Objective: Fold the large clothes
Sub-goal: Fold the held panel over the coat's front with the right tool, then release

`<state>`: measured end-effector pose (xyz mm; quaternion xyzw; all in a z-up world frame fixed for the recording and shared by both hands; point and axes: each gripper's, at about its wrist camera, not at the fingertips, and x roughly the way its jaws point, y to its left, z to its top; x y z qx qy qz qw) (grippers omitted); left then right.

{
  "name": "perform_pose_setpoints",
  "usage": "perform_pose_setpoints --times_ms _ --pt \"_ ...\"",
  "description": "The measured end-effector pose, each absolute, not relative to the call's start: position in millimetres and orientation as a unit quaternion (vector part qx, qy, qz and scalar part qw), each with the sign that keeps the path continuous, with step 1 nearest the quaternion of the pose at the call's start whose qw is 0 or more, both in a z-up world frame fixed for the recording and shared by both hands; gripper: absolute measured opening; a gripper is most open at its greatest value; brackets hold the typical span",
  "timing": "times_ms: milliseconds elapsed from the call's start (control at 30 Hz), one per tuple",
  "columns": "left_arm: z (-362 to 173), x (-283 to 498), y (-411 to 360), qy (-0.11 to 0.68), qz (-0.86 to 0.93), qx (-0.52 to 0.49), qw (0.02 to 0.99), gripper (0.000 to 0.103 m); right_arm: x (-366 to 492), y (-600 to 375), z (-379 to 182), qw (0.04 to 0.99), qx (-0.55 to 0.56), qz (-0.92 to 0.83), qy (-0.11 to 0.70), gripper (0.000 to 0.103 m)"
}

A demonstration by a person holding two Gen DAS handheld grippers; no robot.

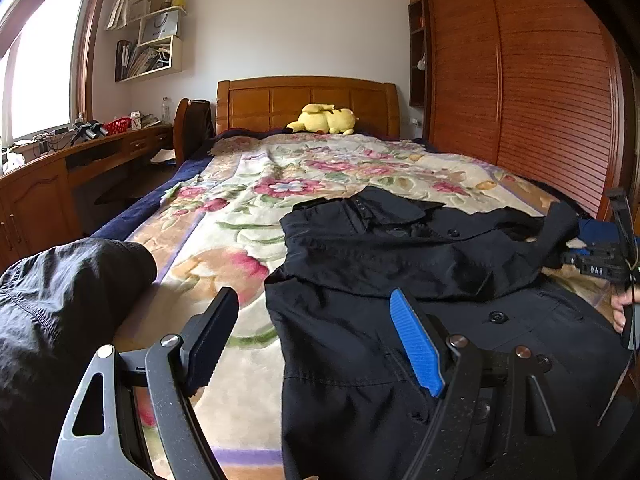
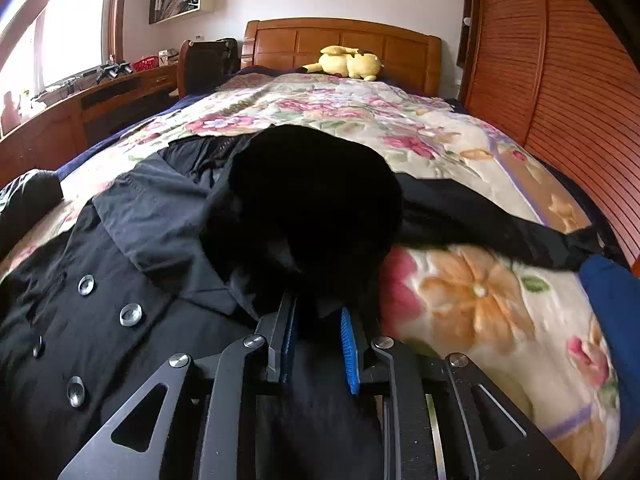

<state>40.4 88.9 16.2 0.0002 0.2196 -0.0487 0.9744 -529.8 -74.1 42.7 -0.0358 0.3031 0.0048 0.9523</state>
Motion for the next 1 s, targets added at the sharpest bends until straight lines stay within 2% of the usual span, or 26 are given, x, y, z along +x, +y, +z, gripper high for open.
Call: perform_pose_setpoints --times_ms 33,100,133,167,400,667,1000 --pt "17.4 38.7 87.6 0.217 -0.051 0.000 0.975 0.079 -534.4 -74.3 42.6 0.951 -0.036 0.005 0.306 0.026" --pt "19.8 36.2 84.6 0.212 -0.054 0.000 0.976 0.079 -545.9 -73.0 45.1 0.951 -0.035 0.002 0.308 0.040" --pt "20.7 34.9 82.6 0.210 -0.056 -0.001 0.976 0.079 -551.6 -74.4 46.8 0.951 -0.033 0.002 0.306 0.052" --pt "21.4 34.4 81.0 0.208 -0.059 -0.001 0.976 0.079 -557.1 -75.2 48.2 0.952 -0.029 0.003 0.304 0.058" --pt "22.9 31.4 67.5 0.205 -0.072 0.003 0.976 0.079 -584.7 -75.5 56.9 0.955 -0.038 0.020 0.294 0.059" --pt "19.2 35.1 49.7 0.213 -0.088 0.012 0.973 0.079 -601.0 -73.4 77.4 0.970 -0.054 0.013 0.237 0.059" --pt "12.2 38.5 30.5 0.228 -0.115 0.013 0.967 0.080 -544.2 -82.1 46.1 0.945 -0.054 -0.020 0.322 0.059"
